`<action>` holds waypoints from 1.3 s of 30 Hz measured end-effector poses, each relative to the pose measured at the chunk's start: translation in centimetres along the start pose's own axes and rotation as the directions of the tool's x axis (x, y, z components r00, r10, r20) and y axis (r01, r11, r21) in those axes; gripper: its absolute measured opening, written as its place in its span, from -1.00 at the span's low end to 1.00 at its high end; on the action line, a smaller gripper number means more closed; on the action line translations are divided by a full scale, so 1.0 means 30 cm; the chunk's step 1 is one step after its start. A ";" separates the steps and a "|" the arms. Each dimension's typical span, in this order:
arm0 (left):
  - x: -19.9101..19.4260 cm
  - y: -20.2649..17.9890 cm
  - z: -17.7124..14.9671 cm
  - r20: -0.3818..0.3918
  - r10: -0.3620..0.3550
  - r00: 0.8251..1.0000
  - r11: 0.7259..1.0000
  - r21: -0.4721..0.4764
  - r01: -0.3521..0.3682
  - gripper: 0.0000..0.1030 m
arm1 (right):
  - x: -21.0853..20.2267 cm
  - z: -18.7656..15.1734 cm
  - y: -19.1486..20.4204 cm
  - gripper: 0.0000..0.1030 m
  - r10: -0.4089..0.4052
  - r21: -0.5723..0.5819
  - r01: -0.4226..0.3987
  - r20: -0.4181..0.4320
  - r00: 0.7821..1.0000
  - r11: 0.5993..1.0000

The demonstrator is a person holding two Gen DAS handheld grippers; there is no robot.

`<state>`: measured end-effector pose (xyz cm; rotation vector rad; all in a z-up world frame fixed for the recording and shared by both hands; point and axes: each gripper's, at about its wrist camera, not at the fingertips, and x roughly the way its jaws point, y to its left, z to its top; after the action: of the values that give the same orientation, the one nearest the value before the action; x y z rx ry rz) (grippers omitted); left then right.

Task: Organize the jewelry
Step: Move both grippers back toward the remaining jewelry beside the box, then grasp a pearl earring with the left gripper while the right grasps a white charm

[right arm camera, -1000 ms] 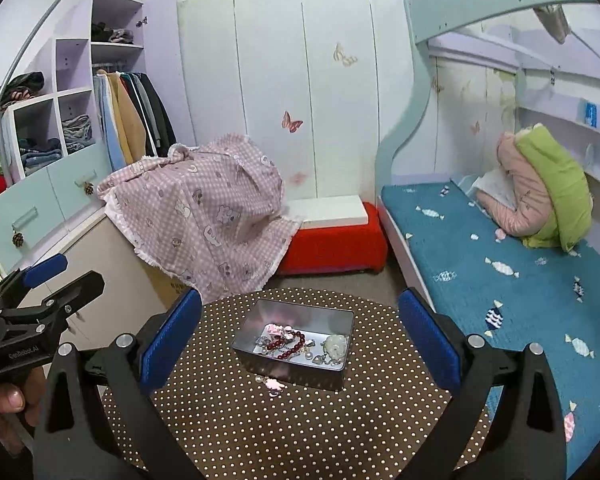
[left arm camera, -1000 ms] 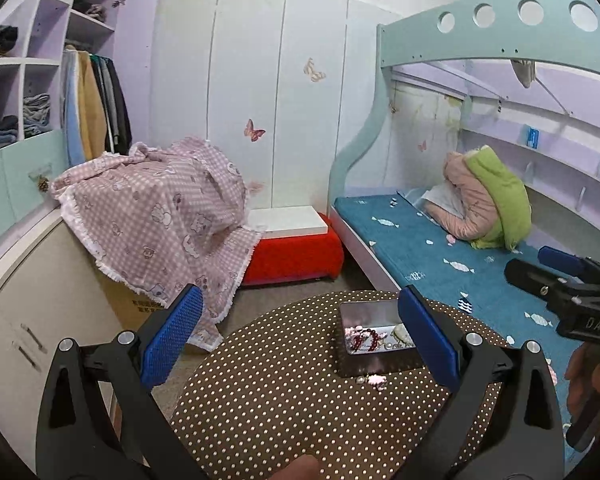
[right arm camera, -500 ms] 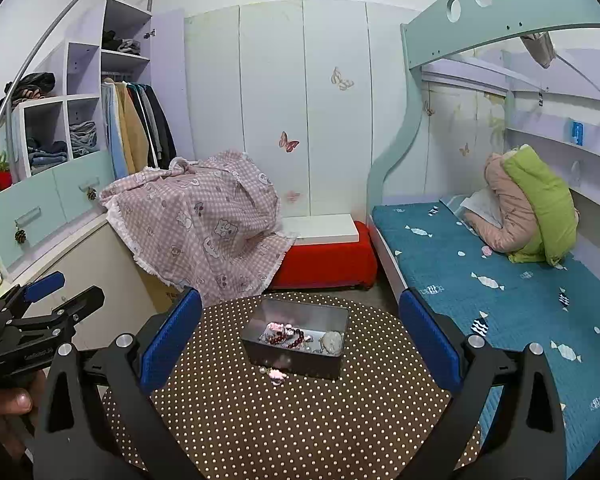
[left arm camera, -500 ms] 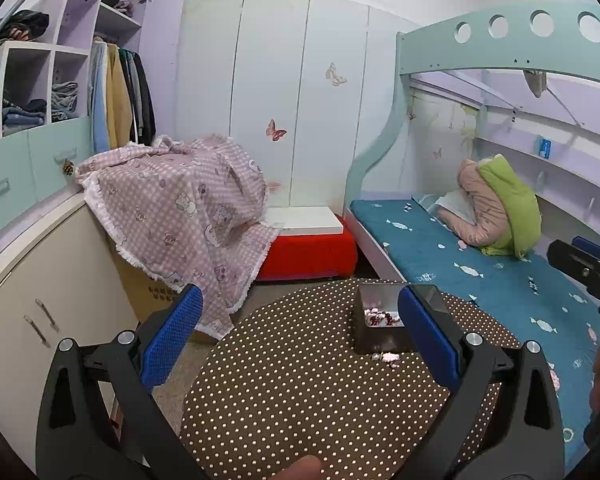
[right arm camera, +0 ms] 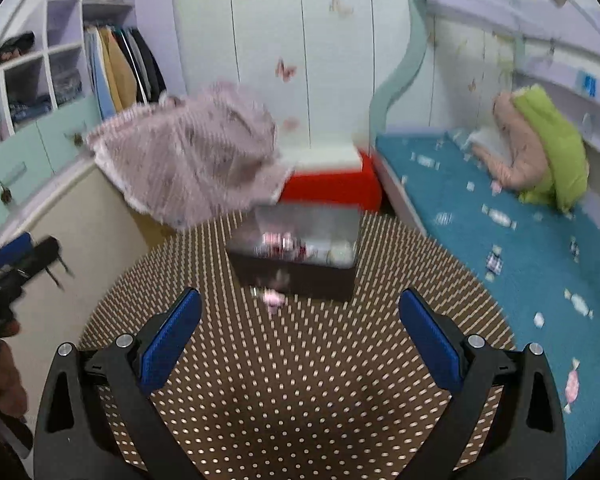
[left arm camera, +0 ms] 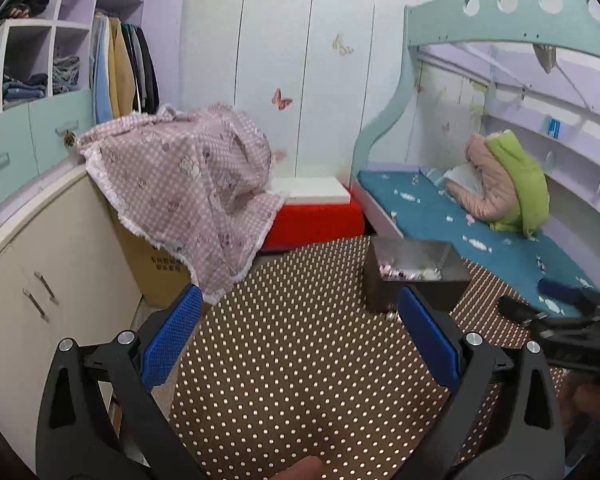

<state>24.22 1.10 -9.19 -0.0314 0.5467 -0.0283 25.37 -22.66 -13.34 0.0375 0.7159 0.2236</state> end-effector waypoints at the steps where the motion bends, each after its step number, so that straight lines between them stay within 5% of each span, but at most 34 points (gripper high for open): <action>1: 0.016 0.000 -0.013 -0.016 -0.003 1.000 1.000 -0.003 0.003 0.90 | 0.029 -0.013 0.000 0.85 0.001 0.005 -0.001 -0.020 1.000 1.000; 8: 0.108 0.012 -0.069 -0.082 0.010 0.997 1.000 0.004 -0.010 0.90 | 0.215 -0.061 0.014 0.79 0.002 0.017 0.000 -0.134 0.991 1.000; 15: 0.168 0.035 -0.087 -0.113 0.025 0.993 1.000 -0.013 -0.027 0.90 | 0.330 -0.053 0.036 0.13 0.014 0.001 -0.014 -0.198 0.980 1.000; 25: 0.254 0.026 -0.100 -0.160 0.013 0.987 1.000 -0.014 -0.015 0.90 | 0.371 -0.054 0.057 -0.71 0.054 -0.057 -0.066 -0.181 0.982 0.996; 39: 0.488 -0.193 -0.122 -0.261 -0.067 0.963 0.993 0.080 0.091 0.90 | 0.305 -0.089 -0.090 -0.71 0.051 -0.005 -0.053 -0.170 0.984 0.999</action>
<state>34.70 -5.30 -19.69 0.0404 0.8043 -0.1369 30.82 -23.43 -21.58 0.0287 0.8841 0.2824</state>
